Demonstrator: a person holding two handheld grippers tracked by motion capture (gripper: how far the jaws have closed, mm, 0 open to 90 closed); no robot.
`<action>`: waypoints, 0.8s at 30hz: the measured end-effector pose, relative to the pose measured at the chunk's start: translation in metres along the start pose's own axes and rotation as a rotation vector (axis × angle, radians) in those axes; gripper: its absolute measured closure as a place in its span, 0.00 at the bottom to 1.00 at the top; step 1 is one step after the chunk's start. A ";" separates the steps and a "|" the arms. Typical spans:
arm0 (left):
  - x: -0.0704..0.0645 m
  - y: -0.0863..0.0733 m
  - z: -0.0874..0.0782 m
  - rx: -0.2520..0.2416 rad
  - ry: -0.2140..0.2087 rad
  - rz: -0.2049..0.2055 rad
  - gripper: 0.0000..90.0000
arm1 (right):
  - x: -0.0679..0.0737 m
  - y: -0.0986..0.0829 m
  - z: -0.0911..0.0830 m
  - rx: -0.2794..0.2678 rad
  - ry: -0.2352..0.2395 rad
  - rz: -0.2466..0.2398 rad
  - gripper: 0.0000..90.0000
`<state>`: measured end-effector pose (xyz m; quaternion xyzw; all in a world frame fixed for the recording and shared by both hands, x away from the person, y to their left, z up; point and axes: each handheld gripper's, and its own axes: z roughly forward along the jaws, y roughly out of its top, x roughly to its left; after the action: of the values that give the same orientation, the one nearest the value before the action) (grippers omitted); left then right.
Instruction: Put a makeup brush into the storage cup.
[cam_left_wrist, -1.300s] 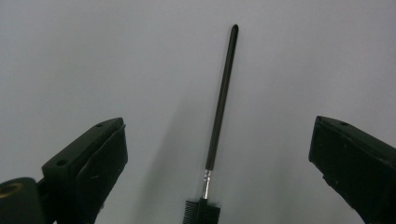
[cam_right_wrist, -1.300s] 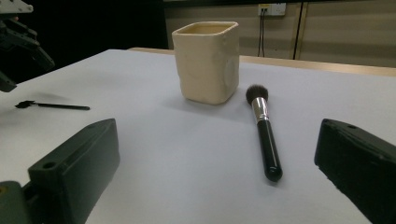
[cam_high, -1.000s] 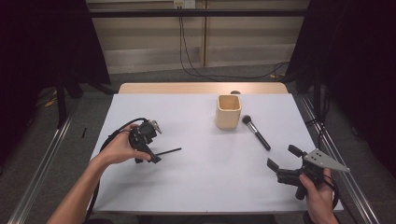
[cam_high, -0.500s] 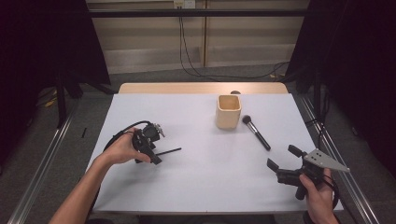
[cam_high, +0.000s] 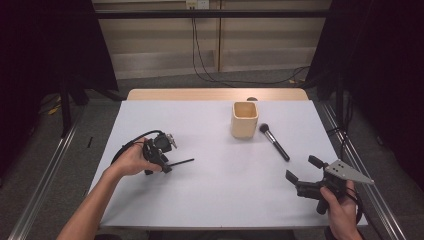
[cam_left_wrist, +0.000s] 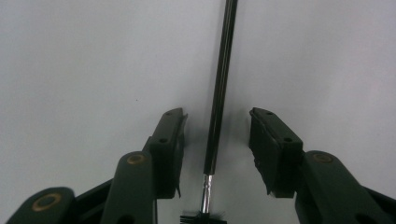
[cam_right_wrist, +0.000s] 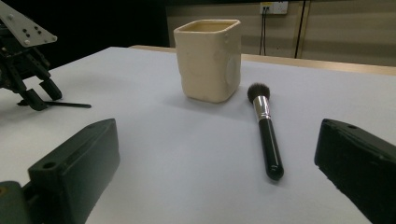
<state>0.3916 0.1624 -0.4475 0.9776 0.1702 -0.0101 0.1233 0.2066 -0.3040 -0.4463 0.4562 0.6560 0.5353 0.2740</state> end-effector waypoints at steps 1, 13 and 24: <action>0.001 -0.001 0.000 0.000 -0.004 0.000 0.66 | 0.000 0.000 -0.001 -0.001 -0.002 0.000 0.00; 0.003 0.001 -0.001 0.044 -0.014 0.020 0.85 | 0.000 0.000 -0.001 0.001 -0.003 0.001 0.00; 0.006 0.006 0.000 0.082 -0.027 -0.016 0.93 | 0.000 -0.001 -0.001 0.007 0.003 -0.001 0.00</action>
<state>0.3989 0.1592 -0.4464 0.9802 0.1759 -0.0312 0.0852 0.2057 -0.3046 -0.4470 0.4560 0.6583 0.5338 0.2715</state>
